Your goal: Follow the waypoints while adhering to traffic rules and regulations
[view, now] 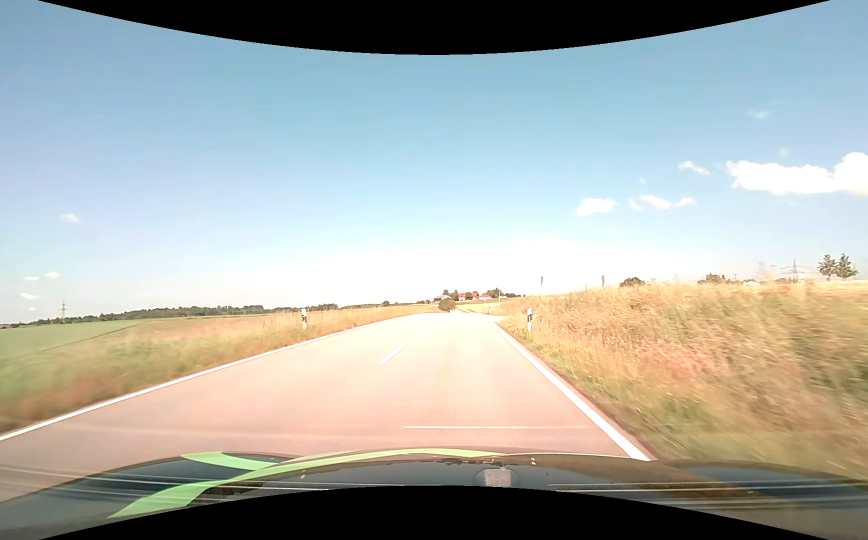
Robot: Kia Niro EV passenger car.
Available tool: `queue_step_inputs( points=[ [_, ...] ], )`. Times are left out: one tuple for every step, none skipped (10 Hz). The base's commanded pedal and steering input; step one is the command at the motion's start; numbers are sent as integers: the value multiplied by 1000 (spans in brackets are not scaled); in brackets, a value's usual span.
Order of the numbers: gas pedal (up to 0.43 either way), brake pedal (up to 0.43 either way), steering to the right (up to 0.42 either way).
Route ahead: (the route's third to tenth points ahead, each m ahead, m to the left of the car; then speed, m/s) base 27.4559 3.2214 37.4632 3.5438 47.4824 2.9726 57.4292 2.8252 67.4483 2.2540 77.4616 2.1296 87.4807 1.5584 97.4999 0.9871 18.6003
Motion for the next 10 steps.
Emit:
queue_step_inputs(
  points=[
    [150,0,4],
    [138,0,5],
    [138,0,4],
    [138,0,4],
    [150,0,5],
    [150,0,4],
    [150,0,3],
    [138,0,1],
    [138,0,0],
    [110,0,0]
  ],
)
